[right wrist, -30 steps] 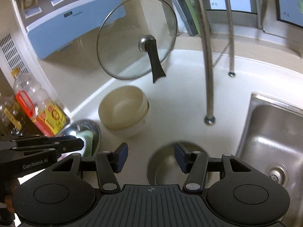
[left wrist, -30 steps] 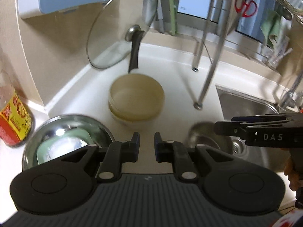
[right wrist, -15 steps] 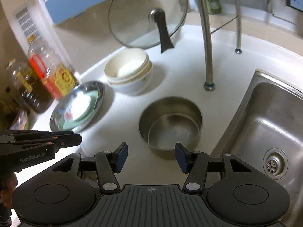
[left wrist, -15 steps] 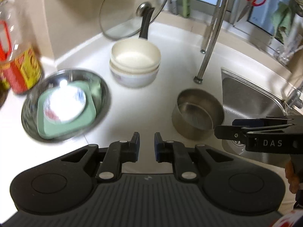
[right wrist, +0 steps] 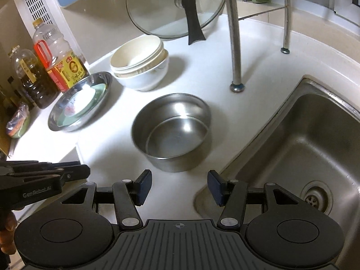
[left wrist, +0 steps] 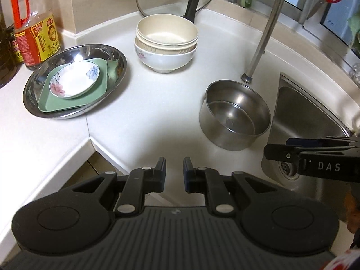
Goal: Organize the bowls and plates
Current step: 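Pull back and move both grippers toward the steel pot, then close both grippers on the rim of the steel pot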
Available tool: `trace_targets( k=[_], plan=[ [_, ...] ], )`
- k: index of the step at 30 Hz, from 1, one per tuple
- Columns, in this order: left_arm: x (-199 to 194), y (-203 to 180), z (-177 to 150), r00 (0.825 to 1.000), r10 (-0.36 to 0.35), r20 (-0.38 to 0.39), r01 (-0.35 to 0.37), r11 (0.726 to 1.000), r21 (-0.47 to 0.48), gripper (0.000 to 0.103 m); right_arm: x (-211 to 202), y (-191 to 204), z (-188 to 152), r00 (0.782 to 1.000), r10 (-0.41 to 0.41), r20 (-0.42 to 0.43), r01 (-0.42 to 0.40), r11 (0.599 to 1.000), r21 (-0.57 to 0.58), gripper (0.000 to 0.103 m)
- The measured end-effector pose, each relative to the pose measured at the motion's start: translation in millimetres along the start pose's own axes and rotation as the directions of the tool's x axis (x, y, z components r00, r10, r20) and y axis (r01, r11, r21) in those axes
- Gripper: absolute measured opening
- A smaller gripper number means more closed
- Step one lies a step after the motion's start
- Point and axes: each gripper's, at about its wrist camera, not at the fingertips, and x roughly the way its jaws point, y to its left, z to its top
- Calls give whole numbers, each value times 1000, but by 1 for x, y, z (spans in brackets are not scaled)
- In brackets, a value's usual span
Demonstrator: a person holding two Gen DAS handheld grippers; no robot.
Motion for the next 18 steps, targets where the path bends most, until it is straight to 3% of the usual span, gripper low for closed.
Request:
trace_targets(
  k=[8,18],
  plan=[
    [6,-15,13,1000,-3,23,3,1000,-9,13,6,-22,18,999,-34,36,33,999,30,55],
    [28,-26,37,997,-76,17,76,996,37,13,18,-23,32,997,-37,61,33,997,72,55]
  ],
)
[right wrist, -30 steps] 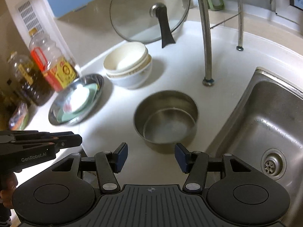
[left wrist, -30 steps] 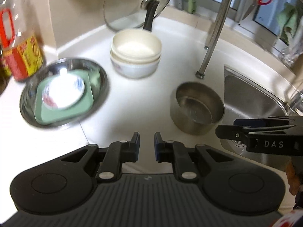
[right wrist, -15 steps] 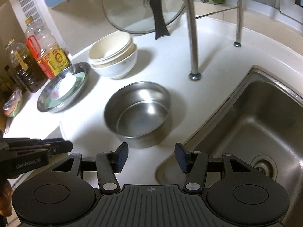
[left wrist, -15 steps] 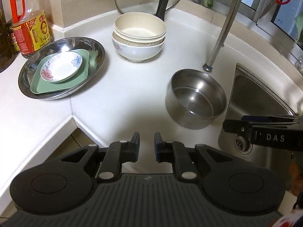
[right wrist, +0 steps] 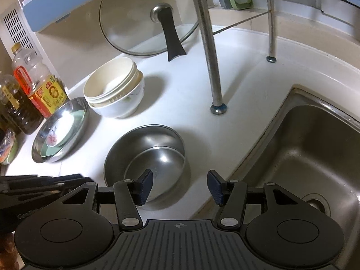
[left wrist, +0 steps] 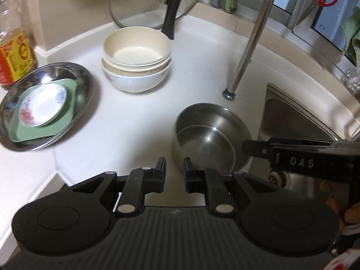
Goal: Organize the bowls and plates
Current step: 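Close both grippers on the rim of the steel pot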
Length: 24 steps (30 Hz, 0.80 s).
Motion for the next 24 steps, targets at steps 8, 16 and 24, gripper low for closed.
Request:
trace_targets(
  k=[8,16,24],
  plan=[
    [15,-2,14,999,-47,-11,47,999,-9,13,11,4,3,1000,-8,-5,8,1000,-5,52],
    [37,-3,18,999,-22,-40,21,999,-27,13,26,2,5,999,-17,-37,16,1000,-17,39],
    [49,-5,18,999,-3,-51,2,999,-32,13,32,1,5,999,-16,-50,15,1000,-20,25]
  ],
)
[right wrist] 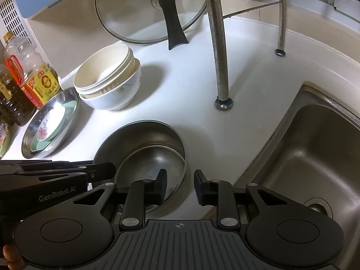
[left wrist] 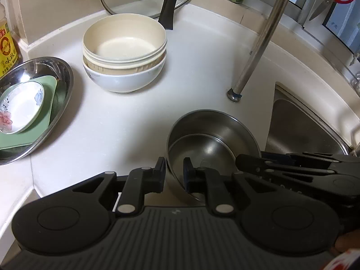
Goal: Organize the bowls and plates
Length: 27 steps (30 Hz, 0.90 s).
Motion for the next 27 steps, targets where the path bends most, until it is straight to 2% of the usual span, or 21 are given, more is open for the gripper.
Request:
trace_targets(
  k=[9,19,27],
  plan=[
    [4,-2,-1,1000,14,2,-14,1000,5,13,2,2,-1,1000,4,-1,-4,1000,-8,17],
    [4,0,-1,1000,9,5,-9,1000,10,11,0,2,-3,1000,-6,14,6,1000,-6,14],
    [-9,0,2,1000,1,29,-1,1000,17,10,-12,5,9,998,-6,55,8,1000,-28,10]
  ],
)
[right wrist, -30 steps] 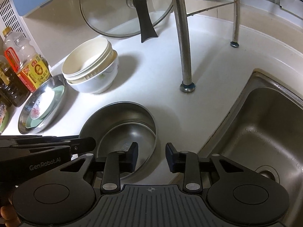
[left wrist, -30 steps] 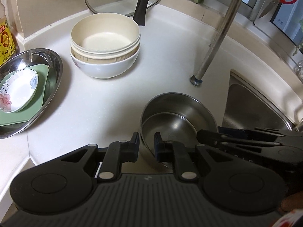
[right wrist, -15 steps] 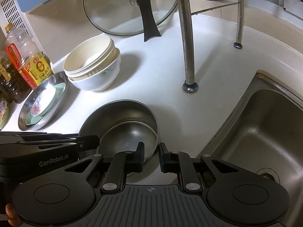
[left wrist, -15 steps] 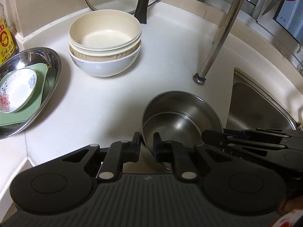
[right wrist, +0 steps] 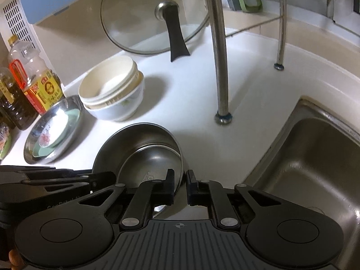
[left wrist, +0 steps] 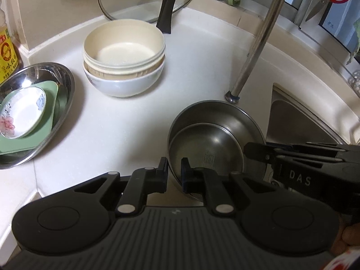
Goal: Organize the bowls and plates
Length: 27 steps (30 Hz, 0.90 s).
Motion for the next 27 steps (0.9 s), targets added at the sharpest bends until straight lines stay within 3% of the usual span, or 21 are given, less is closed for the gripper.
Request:
trace_targets(
  k=[15,27],
  plan=[
    [-47,18,37,990,14,142,-12,1000,-17,10,-20,27,49,993,69,91,-65,997,-51,10],
    [-51,58,91,973,68,221,-57,997,-54,10,4,63,113,983,127,133,-116,989,-88,10]
  ],
)
